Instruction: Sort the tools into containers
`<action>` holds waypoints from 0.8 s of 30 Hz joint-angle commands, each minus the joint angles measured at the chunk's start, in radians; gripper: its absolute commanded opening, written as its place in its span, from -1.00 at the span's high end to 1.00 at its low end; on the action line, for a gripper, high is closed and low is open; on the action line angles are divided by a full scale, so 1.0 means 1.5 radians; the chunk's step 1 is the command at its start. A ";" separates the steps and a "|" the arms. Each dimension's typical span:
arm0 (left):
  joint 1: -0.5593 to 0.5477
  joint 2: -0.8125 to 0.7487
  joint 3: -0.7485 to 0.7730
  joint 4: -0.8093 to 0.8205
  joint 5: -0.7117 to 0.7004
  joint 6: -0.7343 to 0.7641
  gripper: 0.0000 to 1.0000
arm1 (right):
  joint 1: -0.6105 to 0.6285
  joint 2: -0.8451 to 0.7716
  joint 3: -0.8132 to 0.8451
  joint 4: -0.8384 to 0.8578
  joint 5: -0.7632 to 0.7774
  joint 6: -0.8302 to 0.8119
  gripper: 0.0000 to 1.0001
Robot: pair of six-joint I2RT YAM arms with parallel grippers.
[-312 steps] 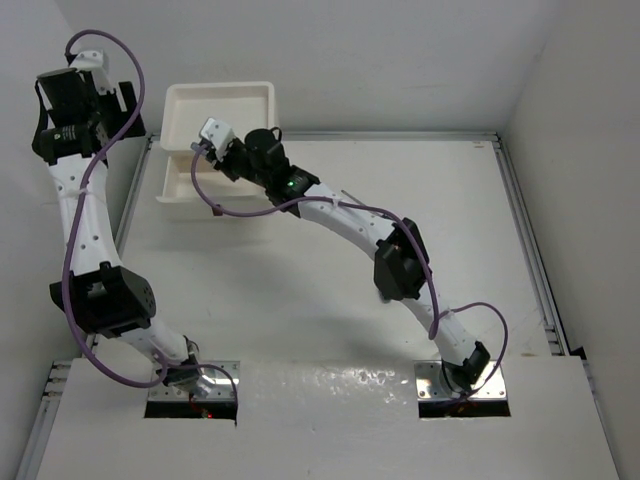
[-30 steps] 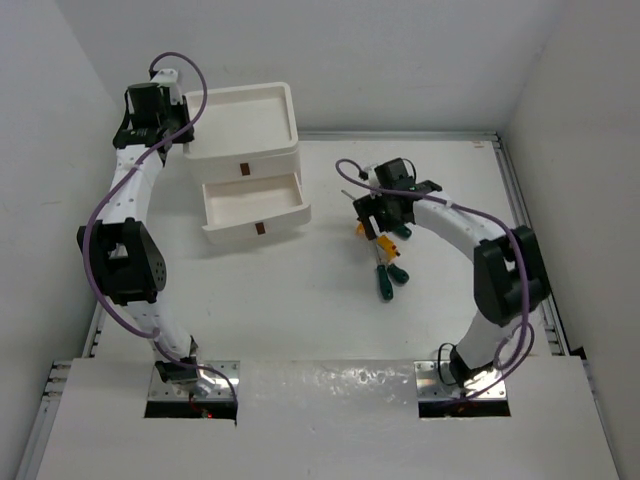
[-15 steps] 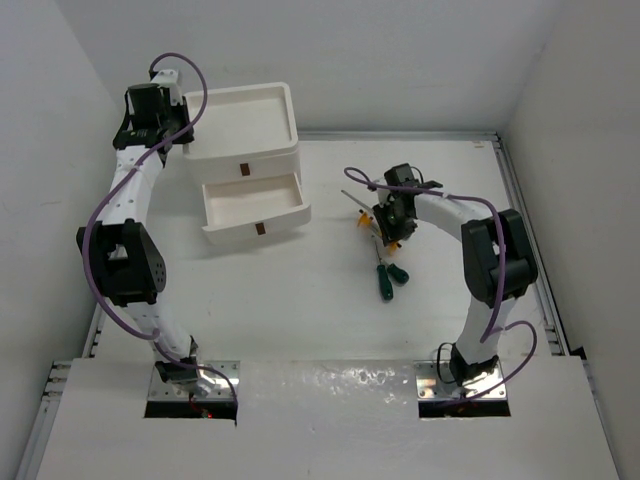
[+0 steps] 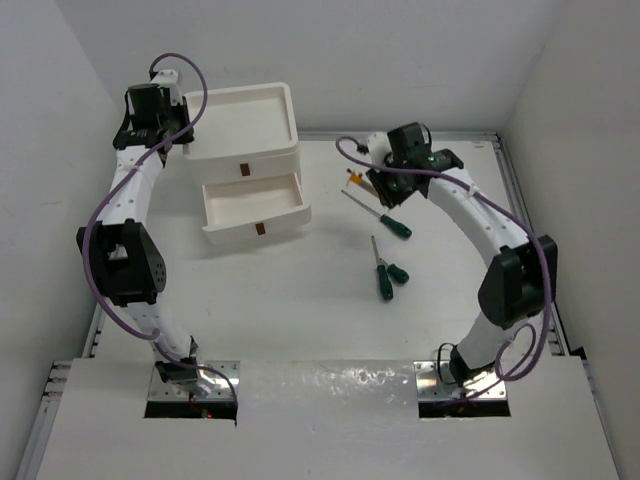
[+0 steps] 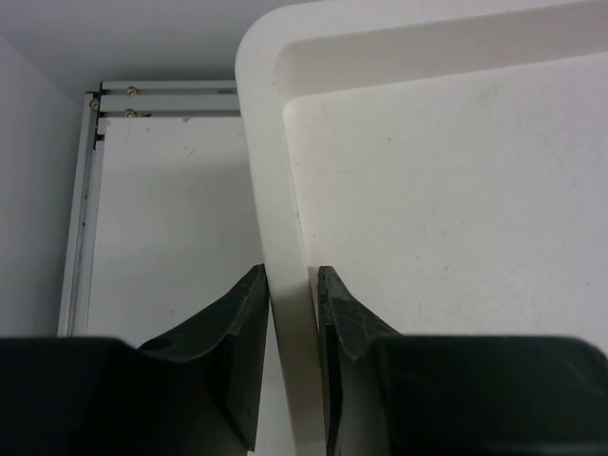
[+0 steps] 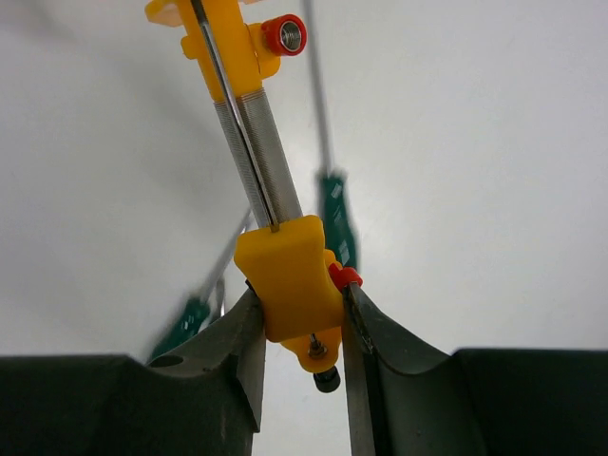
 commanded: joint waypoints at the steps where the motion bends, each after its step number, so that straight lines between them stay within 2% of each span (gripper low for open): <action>1: -0.004 -0.005 -0.015 -0.089 0.007 0.018 1.00 | 0.049 -0.050 0.136 -0.028 0.025 -0.049 1.00; 4: -0.004 -0.003 -0.014 -0.090 0.003 0.017 1.00 | 0.167 0.009 0.265 -0.084 0.096 -0.127 1.00; 8: -0.004 0.005 -0.005 -0.101 0.006 0.013 1.00 | 0.293 0.138 0.479 -0.139 0.084 -0.241 1.00; 11: -0.004 0.005 -0.004 -0.105 -0.002 0.015 1.00 | 0.338 0.214 0.494 -0.101 0.116 -0.340 1.00; 14: -0.003 0.002 -0.008 -0.107 -0.006 0.018 1.00 | 0.372 0.282 0.504 -0.057 0.135 -0.388 1.00; 19: -0.004 0.001 -0.013 -0.107 -0.006 0.018 1.00 | 0.373 0.361 0.538 0.060 0.122 -0.371 1.00; 21: -0.004 0.000 -0.016 -0.106 -0.006 0.018 1.00 | 0.374 0.399 0.588 0.061 0.124 -0.356 1.00; 24: -0.004 -0.002 -0.019 -0.103 -0.006 0.019 1.00 | 0.374 0.386 0.567 0.098 0.125 -0.336 1.00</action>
